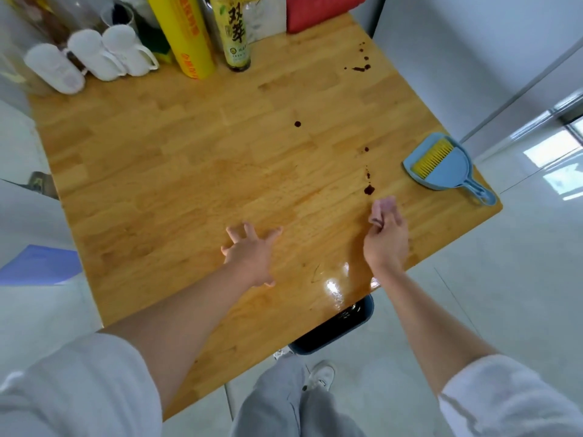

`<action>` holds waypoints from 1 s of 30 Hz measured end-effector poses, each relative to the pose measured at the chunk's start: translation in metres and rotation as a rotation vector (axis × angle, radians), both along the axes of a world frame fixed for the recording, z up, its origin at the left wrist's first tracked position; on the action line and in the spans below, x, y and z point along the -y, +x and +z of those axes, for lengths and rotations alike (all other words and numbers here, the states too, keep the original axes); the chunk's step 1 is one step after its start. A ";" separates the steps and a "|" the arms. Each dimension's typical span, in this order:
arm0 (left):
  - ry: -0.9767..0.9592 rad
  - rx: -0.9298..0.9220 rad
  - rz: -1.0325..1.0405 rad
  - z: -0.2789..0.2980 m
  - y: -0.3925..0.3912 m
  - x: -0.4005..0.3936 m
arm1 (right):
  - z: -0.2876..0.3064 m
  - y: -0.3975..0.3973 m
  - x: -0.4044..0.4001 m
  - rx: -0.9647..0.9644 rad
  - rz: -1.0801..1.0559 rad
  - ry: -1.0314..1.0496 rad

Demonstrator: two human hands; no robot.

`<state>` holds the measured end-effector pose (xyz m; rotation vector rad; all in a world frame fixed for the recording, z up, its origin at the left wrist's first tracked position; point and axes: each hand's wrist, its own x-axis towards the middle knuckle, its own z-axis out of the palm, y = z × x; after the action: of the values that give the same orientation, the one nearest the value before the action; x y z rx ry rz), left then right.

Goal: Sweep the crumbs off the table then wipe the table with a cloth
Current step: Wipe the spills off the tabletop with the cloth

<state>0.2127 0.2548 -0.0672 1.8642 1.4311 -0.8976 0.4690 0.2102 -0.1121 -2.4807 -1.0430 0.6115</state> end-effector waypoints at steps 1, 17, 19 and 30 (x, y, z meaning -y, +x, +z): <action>-0.006 0.005 -0.001 0.001 0.000 0.000 | 0.000 -0.027 0.007 -0.022 0.117 0.048; 0.138 0.057 0.064 -0.002 0.055 -0.086 | -0.011 0.000 0.007 0.023 0.505 0.120; 0.147 0.049 0.060 -0.004 0.056 -0.085 | -0.015 0.011 0.017 -0.013 1.134 0.138; 0.148 0.032 0.141 -0.012 0.056 -0.084 | -0.011 0.007 -0.057 -0.039 0.698 0.112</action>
<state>0.2685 0.3390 -0.0788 1.8473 1.6256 -0.7076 0.4760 0.2669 -0.1228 -1.9628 -1.8808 0.7587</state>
